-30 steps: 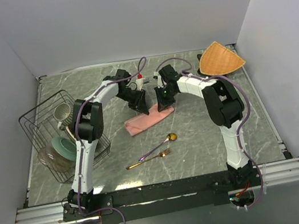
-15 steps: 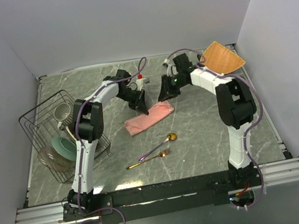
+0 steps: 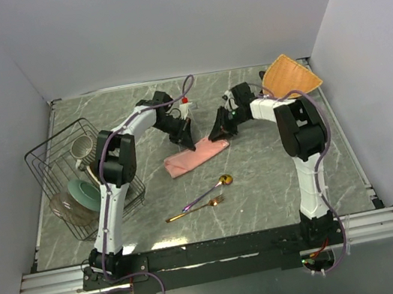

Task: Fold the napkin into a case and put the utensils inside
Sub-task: Pick up the smaller rectangle-folded napkin from the center of the board.

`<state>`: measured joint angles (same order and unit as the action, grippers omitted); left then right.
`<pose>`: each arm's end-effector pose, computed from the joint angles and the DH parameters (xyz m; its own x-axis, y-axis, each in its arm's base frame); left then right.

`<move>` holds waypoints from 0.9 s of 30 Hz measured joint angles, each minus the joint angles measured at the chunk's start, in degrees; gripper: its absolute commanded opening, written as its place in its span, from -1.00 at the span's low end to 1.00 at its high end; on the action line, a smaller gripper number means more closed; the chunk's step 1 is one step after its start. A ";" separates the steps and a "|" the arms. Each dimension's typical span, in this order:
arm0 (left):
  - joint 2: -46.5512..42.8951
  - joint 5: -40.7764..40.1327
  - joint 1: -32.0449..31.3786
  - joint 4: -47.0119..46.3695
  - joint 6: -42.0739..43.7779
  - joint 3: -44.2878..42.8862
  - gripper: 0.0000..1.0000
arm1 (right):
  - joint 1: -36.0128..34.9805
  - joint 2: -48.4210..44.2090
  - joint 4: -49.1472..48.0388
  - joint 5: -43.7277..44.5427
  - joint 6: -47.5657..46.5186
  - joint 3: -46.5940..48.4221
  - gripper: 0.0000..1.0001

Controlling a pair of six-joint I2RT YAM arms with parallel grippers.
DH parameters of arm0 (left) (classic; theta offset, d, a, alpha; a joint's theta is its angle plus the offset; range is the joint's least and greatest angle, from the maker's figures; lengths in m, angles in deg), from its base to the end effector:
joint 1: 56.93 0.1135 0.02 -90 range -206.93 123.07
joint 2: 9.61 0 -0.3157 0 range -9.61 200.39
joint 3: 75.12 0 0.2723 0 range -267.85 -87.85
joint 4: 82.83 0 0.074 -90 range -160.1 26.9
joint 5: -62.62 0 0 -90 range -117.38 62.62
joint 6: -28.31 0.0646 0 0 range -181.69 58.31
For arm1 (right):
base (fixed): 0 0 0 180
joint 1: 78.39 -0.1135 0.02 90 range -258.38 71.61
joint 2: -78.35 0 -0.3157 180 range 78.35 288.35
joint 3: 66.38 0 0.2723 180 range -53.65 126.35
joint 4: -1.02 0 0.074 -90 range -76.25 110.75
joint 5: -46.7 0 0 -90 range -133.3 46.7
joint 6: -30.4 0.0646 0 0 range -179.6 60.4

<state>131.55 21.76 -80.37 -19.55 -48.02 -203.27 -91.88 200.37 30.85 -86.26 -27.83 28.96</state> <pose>0.4932 -0.2671 0.1372 -0.7657 0.5005 -0.4039 0.6233 0.4226 -0.6579 0.4736 0.1589 0.1578 -0.9719 0.1631 -0.1699 -0.0290 0.6329 0.7737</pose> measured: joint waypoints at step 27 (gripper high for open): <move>-9.01 -13.40 -2.12 -7.04 13.51 7.19 -0.99 | 3.58 -7.34 15.15 5.95 -30.86 14.21 0.75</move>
<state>122.55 8.36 -82.49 -26.59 -34.51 -196.08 -88.30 193.02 46.00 -80.32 -58.69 43.16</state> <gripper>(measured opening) 0.034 0.781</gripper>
